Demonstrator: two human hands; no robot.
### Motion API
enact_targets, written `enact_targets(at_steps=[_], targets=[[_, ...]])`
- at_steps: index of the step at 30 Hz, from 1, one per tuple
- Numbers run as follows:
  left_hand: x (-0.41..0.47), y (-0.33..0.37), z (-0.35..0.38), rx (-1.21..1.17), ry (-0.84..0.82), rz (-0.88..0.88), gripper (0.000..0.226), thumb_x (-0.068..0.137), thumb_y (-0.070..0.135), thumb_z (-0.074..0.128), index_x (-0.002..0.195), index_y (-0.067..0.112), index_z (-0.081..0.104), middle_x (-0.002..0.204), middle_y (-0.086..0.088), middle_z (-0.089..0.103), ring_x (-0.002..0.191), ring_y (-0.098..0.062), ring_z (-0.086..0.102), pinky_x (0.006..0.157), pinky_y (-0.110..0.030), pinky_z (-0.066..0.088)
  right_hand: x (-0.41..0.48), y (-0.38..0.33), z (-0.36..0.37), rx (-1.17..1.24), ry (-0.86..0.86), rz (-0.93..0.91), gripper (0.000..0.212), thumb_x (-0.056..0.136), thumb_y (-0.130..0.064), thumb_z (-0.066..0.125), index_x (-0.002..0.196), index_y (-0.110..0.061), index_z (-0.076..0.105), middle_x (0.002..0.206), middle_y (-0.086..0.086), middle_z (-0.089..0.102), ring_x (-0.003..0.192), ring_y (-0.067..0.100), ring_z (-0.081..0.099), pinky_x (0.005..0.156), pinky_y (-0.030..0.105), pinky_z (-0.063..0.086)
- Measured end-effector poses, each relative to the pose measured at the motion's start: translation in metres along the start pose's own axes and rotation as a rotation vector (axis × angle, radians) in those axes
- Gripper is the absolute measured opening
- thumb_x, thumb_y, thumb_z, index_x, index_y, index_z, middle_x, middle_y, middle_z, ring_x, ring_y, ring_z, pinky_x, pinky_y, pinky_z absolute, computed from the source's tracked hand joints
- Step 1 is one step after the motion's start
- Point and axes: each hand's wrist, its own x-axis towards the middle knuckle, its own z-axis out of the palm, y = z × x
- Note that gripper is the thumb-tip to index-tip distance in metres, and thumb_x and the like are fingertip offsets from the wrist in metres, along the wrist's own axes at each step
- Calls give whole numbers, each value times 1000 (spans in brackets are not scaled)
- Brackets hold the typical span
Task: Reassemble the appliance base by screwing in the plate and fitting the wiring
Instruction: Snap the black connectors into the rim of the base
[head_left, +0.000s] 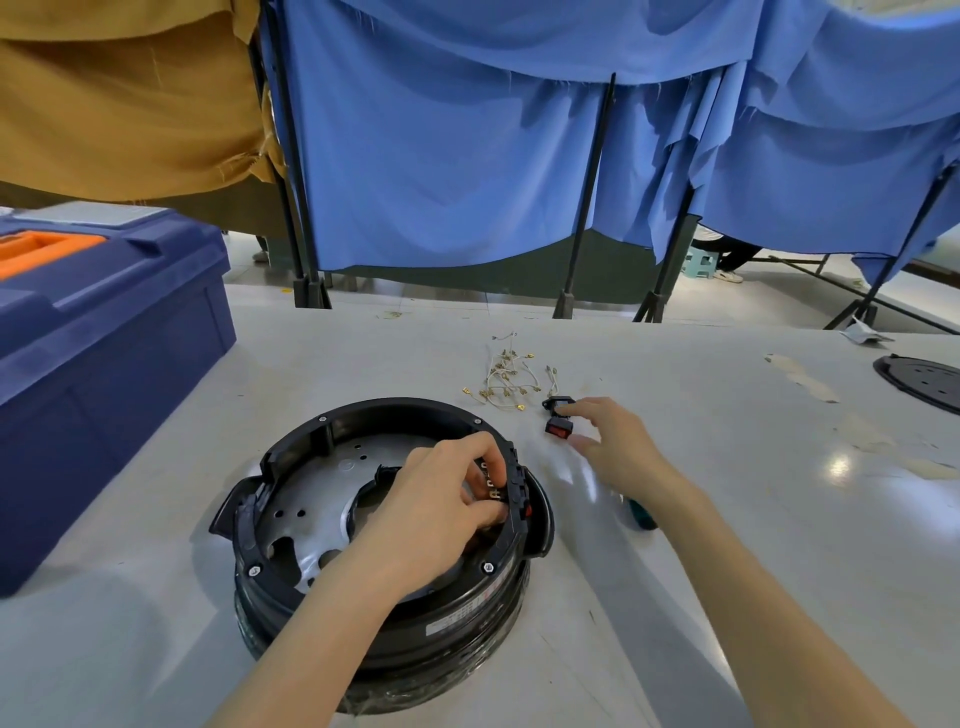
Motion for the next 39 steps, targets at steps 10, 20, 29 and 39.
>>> enact_targets(at_steps=[10, 20, 29, 39], targets=[[1, -2, 0, 40, 8, 24, 21, 77, 14, 72, 78, 29, 58, 70, 7, 60, 60, -10, 54, 55, -28, 51, 13, -5, 26, -197, 27, 37, 26, 90, -21, 63, 115, -12, 60, 114, 9, 45, 106, 31, 42, 85, 32, 34], [0, 0, -1, 34, -1, 29, 17, 79, 16, 74, 81, 25, 60, 68, 8, 58, 56, -8, 51, 58, -32, 54, -6, -2, 13, -104, 26, -54, 25, 94, -17, 58, 118, -10, 56, 97, 6, 65, 82, 20, 50, 68, 30, 32], [-1, 3, -2, 83, 12, 27, 25, 79, 18, 73, 74, 33, 54, 71, 9, 59, 63, -10, 56, 64, -30, 52, -44, -25, -17, 800, -60, -41, 18, 93, 0, 59, 107, -2, 70, 85, 16, 75, 66, 23, 70, 65, 25, 57], [-1, 2, 0, 53, 22, 16, 28, 75, 15, 75, 70, 34, 54, 68, 9, 60, 61, -12, 55, 66, -33, 52, -58, -30, -27, 924, -223, -173, 23, 70, 21, 71, 88, 6, 70, 87, 27, 68, 82, 32, 71, 80, 32, 58]])
